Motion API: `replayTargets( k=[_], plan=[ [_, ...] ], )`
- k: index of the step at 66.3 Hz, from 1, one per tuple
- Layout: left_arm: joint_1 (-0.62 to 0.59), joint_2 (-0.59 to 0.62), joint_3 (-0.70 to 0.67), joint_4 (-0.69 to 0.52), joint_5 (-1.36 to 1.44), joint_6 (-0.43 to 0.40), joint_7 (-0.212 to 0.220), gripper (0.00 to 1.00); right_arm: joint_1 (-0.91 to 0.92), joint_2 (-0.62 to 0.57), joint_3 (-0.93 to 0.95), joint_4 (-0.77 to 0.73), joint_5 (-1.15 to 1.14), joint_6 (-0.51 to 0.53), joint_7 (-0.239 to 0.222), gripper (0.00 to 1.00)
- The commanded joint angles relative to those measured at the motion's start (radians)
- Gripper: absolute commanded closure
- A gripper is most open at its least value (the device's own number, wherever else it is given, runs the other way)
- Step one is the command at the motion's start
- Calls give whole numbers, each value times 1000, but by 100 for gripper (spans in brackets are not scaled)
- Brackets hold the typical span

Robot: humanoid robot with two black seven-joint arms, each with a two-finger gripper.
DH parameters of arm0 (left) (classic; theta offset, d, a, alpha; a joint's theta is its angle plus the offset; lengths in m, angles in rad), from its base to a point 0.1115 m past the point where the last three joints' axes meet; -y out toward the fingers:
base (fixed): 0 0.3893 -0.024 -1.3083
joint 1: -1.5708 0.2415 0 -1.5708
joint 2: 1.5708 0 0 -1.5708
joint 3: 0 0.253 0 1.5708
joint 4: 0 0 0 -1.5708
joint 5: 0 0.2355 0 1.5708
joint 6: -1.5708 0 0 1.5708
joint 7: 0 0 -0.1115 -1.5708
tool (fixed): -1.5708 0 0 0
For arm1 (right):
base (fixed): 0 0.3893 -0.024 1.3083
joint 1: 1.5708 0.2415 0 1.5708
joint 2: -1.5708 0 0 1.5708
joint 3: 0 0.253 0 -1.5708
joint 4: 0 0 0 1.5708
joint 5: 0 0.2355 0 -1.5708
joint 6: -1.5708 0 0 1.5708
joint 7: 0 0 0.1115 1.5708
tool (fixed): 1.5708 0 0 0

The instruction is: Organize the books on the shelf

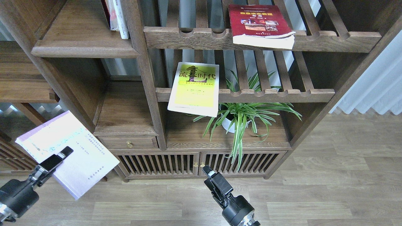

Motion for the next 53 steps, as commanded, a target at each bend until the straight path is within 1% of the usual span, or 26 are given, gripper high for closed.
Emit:
replayTargets(
  k=[1,8,20,21,26,42,53],
  plan=[
    [-53,34,-2,1,0,0,4,94,1,0,2,-3,1,0,1,1],
    [-94,75,-5,1,0,0,18,94,1,0,2,-4,1,0,1,1],
    [-123,114,-10,4,-29,0,19,94,1,0,2,-6,1,0,1,1],
    [-141,135,-10,2,-38,0,19,94,3,0,2,-7,1,0,1,1],
    [-166,157,-14,4,-43,0,19,94,3,0,2,-12,2,0,2,1],
    [-189,230,-93,7,-53,0,19,94,1,0,0,-15,24,0,1,1],
    [-282,289,-108,30,-52,0,24,94,3,0,-1,-15,22,0,1,1]
  ],
)
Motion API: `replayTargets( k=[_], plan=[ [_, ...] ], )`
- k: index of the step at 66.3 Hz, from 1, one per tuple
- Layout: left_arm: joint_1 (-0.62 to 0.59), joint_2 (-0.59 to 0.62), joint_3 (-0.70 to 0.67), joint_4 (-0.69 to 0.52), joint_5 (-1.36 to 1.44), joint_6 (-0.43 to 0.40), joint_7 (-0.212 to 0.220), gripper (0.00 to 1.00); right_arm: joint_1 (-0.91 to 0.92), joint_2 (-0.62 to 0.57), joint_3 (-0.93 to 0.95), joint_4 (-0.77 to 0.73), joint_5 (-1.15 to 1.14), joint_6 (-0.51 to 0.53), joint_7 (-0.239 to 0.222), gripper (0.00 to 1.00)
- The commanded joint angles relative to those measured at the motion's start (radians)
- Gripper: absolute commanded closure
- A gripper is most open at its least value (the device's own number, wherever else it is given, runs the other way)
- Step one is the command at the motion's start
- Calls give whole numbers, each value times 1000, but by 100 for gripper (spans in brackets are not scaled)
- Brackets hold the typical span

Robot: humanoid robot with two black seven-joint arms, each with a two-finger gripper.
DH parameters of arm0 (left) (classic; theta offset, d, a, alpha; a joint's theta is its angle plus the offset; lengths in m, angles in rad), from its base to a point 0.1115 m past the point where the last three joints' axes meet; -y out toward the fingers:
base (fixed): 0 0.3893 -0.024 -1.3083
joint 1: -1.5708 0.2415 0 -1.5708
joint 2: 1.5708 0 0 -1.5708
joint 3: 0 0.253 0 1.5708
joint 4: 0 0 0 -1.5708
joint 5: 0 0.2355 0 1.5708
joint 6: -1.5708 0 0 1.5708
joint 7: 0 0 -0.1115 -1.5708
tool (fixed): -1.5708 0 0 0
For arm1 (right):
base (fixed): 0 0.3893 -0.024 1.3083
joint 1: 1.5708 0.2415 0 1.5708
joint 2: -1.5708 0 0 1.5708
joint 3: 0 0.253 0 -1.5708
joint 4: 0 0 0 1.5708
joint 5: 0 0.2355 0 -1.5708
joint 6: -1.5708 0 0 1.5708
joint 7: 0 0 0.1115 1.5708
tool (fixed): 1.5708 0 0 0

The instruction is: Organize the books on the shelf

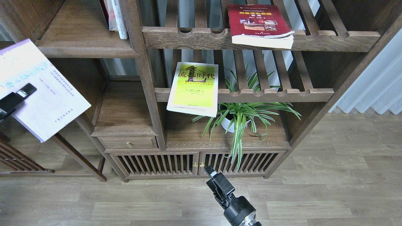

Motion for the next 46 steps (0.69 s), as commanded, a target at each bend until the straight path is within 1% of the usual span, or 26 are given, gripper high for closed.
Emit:
replayTargets(
  k=[1,7,13,14,15,25,31,46],
  plan=[
    [-73,37,-4,20,1,0,6,94,0,0,-2,0,-1,0,-1,1],
    [-149,51,5,45,1,0,30,94,0,0,-3,0,-1,0,-1,1],
    [-209,51,10,50,4,0,44,94,0,0,-3,0,-1,0,-1,1],
    [-215,52,10,50,6,0,44,94,0,0,-3,0,-1,0,-1,1],
    [-255,52,20,50,9,0,46,94,0,0,-3,0,-1,0,-1,1],
    [-350,52,62,73,18,0,52,94,0,0,-3,0,-1,0,-1,1],
    [-416,52,73,115,61,0,60,94,-1,0,-3,0,-1,0,-1,1],
    [-557,37,99,189,165,0,57,94,-3,0,-3,0,-1,0,-1,1]
  ],
)
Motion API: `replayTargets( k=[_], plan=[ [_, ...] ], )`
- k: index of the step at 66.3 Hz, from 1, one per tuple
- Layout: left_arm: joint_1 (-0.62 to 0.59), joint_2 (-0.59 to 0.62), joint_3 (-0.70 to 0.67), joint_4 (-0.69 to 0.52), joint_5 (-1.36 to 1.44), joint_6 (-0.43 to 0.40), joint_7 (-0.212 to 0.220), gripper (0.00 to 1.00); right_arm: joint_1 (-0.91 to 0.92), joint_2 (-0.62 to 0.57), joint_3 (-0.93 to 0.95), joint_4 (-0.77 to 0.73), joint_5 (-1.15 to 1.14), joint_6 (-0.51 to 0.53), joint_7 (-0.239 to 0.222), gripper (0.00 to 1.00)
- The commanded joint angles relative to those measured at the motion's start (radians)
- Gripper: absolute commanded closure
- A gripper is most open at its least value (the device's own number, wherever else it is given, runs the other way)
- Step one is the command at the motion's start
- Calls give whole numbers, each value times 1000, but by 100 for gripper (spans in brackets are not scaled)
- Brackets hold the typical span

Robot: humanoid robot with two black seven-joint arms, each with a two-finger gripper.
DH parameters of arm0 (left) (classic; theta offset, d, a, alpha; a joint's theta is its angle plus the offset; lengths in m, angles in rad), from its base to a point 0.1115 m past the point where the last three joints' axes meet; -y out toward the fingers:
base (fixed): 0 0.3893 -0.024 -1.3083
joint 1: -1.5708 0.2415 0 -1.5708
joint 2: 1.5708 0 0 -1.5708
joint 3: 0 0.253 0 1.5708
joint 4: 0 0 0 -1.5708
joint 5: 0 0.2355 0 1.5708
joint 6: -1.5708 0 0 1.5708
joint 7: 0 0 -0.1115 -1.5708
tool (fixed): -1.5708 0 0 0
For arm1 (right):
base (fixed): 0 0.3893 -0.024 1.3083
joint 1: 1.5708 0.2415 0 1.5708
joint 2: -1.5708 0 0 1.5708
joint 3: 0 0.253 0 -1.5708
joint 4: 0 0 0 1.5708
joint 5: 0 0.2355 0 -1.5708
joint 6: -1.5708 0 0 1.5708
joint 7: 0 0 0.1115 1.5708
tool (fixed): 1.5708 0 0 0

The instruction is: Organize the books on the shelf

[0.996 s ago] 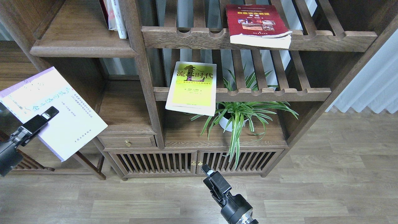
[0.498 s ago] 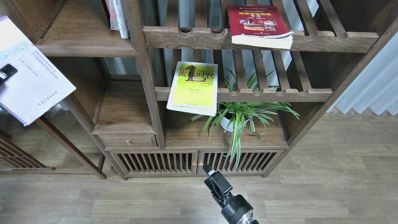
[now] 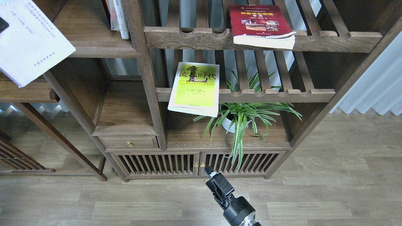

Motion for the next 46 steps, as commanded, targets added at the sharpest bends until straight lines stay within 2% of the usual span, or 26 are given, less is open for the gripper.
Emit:
replayTargets(
  k=[1,18,46],
  plan=[
    [-85,-18,13,43,66,0,-3,94,-2,0,0,0,0,0,0,1],
    [-257,-93,76,133,140,0,-3,94,-2,0,-5,0,0,0,0,1],
    [-401,-138,151,189,246,0,-1,95,-6,0,-5,0,2,0,0,1]
  ],
)
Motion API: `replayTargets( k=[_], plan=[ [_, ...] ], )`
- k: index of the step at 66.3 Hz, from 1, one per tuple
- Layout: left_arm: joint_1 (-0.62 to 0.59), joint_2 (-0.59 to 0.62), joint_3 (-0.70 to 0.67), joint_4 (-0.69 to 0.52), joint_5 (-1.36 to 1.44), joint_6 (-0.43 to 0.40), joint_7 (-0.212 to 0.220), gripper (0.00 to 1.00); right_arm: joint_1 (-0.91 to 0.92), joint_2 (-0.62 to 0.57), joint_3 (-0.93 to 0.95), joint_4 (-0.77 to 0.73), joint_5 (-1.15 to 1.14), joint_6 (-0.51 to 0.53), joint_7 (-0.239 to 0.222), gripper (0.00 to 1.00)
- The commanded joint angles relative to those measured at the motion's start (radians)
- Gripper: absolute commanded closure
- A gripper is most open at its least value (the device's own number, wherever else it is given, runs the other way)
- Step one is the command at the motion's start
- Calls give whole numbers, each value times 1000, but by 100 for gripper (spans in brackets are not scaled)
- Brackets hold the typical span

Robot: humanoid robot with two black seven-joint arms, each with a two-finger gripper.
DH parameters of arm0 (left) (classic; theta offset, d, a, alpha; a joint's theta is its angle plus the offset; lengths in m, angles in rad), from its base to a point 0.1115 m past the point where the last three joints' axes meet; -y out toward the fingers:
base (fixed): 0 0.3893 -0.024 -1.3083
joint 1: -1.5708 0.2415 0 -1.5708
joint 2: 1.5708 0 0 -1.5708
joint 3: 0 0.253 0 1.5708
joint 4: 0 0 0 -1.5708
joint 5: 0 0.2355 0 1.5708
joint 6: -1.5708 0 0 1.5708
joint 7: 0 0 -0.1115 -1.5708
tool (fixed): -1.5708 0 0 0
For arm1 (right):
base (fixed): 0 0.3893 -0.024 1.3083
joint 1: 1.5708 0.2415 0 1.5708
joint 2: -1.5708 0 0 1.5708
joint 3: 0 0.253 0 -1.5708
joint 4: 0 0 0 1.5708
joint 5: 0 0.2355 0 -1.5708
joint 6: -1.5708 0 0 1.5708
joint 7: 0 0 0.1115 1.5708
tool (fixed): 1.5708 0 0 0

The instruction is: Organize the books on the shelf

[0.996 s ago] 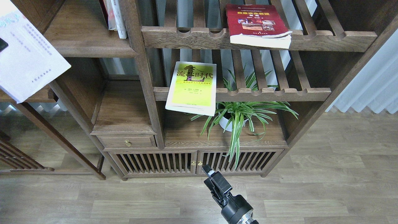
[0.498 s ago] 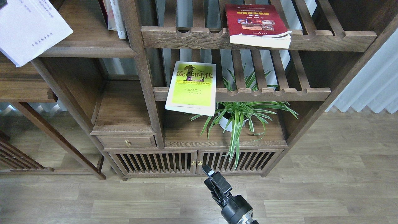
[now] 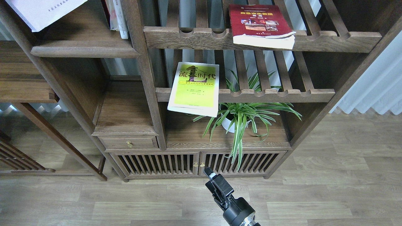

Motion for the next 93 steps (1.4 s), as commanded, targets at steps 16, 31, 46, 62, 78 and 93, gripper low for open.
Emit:
replayTargets(
  k=[16,31,46,62,78,93],
  plan=[
    [-83,-2,73,34,59,0,0,95,-1,0,-1,0,0,0,1,1],
    [-172,-2,141,105,132,0,-9,95,8,0,-3,2,0,0,0,1],
    [-195,-62,141,157,158,0,-16,95,8,0,-4,3,0,0,0,1],
    [-223,-65,142,198,157,0,-29,95,8,0,-6,3,0,0,0,1],
    [-249,-49,150,223,180,0,-20,95,8,0,-6,5,-1,0,0,1],
    [-302,-62,153,290,237,0,-20,95,8,0,-6,5,0,0,0,1]
  ],
)
